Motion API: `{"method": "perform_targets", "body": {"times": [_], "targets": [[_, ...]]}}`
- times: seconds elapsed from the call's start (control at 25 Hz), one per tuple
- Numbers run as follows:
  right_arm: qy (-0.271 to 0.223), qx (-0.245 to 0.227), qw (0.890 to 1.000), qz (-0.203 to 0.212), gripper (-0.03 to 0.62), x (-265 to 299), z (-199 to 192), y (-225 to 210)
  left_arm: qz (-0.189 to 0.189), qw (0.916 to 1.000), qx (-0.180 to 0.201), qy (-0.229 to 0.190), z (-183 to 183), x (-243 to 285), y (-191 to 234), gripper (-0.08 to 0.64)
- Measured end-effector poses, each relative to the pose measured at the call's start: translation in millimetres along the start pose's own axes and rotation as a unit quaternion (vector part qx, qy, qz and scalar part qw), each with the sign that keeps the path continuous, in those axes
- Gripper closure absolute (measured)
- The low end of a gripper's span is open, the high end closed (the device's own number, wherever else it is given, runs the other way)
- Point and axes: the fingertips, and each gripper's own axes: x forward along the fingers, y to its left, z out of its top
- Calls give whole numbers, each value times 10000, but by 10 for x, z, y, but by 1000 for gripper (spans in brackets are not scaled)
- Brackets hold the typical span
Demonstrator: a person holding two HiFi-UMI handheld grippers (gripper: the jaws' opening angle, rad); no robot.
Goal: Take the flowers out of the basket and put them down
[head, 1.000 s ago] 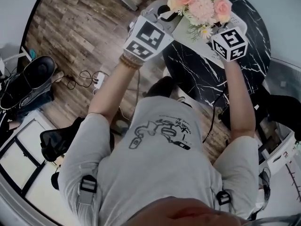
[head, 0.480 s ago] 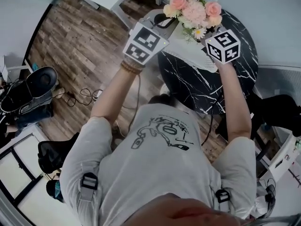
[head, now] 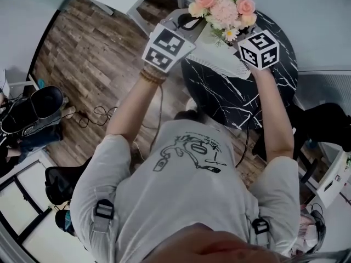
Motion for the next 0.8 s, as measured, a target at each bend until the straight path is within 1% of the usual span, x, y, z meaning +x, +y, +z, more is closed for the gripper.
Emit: {"method": "perform_targets", "body": {"times": [0.2, 0.36, 0.68, 0.8], "targets": [[30, 54, 9998, -174, 302, -250, -88, -57, -173, 9998, 53, -70, 91, 124, -209, 557], [74, 91, 9993, -368, 302, -537, -198, -117, -361, 9991, 139, -147, 181, 267, -453, 557], [130, 249, 9959, -865, 304, -1234, -395, -284, -855, 9955, 258, -317, 467, 617, -1011, 557], [135, 356, 9927, -1146, 304, -1577, -525, -357, -1132, 9923, 317, -396, 578, 795, -1295, 557]]}}
